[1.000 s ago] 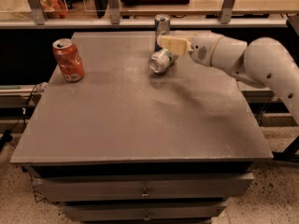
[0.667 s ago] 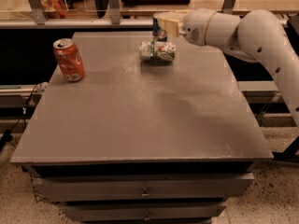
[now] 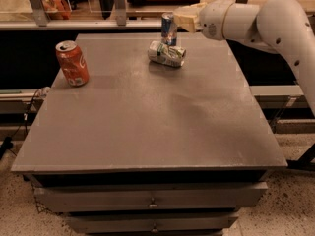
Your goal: Place 7up can upright
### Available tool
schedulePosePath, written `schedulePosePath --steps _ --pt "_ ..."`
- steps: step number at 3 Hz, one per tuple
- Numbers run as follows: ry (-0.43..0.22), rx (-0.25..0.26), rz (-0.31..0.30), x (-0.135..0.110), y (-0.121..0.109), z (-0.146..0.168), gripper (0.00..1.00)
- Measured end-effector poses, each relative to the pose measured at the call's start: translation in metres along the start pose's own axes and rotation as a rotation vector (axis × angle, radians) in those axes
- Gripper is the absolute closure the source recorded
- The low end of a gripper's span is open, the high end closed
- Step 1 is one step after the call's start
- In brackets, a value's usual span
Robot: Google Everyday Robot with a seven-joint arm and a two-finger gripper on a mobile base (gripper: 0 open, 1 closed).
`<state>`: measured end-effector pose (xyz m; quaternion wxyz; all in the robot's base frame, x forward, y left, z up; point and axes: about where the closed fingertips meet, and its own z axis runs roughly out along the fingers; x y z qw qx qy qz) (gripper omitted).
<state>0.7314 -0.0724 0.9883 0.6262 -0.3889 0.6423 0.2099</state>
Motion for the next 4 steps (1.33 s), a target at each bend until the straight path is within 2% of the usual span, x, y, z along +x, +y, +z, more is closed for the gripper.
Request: schedulePosePath --steps 1,3,4 --pt "0.097 0.031 0.007 0.020 -0.016 -0.010 0.57" --pt "0.374 0.053 0.063 0.077 -0.050 -0.028 0.10" --pt "0.518 0.016 0.104 0.104 -0.049 -0.035 0.00"
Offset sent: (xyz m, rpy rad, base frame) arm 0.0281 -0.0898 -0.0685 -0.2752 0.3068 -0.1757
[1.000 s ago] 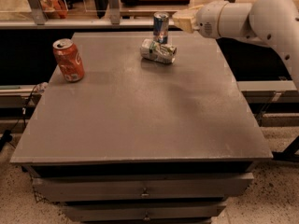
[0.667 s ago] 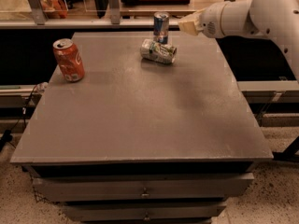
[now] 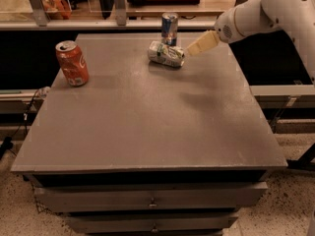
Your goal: Place 7up can upright
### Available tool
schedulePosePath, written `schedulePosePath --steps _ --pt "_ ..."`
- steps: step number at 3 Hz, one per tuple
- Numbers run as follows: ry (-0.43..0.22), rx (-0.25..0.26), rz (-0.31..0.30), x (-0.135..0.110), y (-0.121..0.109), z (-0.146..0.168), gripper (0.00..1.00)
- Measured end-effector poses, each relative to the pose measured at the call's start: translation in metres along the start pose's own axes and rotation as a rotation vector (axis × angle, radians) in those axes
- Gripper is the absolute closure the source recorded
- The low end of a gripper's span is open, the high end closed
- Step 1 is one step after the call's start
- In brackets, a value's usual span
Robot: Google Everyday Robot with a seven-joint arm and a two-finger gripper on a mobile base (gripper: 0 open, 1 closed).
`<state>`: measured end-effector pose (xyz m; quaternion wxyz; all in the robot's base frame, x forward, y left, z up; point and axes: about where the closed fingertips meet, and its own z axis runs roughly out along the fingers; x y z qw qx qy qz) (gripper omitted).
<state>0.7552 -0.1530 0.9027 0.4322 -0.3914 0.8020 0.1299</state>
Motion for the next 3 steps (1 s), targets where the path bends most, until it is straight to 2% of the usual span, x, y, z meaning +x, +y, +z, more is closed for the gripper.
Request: schedulePosePath --steps 2,3 --pt "0.214 -0.117 0.056 0.035 0.033 0.039 0.00" --pt "0.249 -0.149 0.044 0.033 0.044 0.052 0.00"
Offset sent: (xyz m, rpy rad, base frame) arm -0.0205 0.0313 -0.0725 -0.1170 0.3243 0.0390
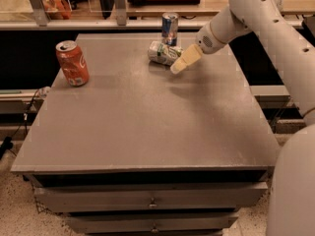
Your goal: Place 7up can upright
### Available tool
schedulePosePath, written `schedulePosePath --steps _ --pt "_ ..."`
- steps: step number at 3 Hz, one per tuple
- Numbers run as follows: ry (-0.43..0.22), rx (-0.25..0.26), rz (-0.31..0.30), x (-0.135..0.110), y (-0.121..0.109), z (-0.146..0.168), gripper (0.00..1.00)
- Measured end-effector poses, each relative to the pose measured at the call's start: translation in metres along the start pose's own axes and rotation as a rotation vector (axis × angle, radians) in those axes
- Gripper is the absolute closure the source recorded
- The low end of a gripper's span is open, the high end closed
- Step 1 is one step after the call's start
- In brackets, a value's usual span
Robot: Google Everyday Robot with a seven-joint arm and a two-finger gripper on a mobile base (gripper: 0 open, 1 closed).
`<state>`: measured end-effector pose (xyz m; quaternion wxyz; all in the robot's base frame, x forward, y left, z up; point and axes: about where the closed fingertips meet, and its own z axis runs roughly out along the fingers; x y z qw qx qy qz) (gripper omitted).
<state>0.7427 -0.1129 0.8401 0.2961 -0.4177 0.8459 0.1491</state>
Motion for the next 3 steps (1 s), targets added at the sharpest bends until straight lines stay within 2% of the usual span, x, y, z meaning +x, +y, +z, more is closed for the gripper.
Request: schedulePosePath --steps 1,2,3 --pt "0.031 -0.010 -0.046 -0.016 0.005 0.007 0.00" --pt "0.089 -0.003 -0.068 -0.018 0.004 0.014 0.00" --pt "0.177 0.012 -0.091 -0.013 0.002 0.023 0.00"
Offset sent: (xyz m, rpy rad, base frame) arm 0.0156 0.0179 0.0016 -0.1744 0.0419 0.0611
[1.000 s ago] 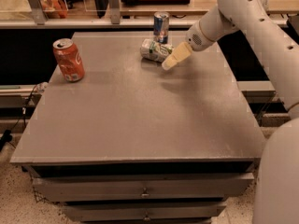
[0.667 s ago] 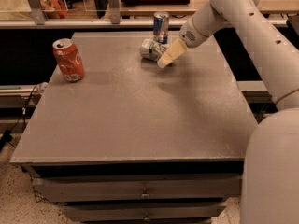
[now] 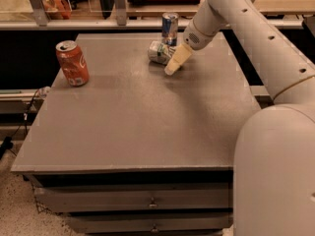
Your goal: Place 7up can upright
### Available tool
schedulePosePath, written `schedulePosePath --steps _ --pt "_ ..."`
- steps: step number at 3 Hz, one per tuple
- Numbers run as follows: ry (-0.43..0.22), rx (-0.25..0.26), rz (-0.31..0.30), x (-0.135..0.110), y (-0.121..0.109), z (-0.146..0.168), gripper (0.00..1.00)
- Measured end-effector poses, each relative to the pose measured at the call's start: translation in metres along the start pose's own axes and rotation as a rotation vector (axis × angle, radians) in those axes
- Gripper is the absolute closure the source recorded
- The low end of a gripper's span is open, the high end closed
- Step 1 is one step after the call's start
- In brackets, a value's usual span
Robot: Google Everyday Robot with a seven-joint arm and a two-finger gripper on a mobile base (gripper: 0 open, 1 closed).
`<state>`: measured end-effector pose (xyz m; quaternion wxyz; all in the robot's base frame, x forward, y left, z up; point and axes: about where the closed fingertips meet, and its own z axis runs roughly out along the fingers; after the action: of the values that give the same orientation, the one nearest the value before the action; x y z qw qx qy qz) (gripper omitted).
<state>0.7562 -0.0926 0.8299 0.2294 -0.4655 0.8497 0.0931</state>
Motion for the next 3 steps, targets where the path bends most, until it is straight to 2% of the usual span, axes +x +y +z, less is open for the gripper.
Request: schedulePosePath --steps 1,3 --pt "0.043 0.015 -0.015 -0.003 -0.002 0.002 0.18" --pt "0.079 0.040 -0.038 -0.016 -0.002 -0.006 0.65"
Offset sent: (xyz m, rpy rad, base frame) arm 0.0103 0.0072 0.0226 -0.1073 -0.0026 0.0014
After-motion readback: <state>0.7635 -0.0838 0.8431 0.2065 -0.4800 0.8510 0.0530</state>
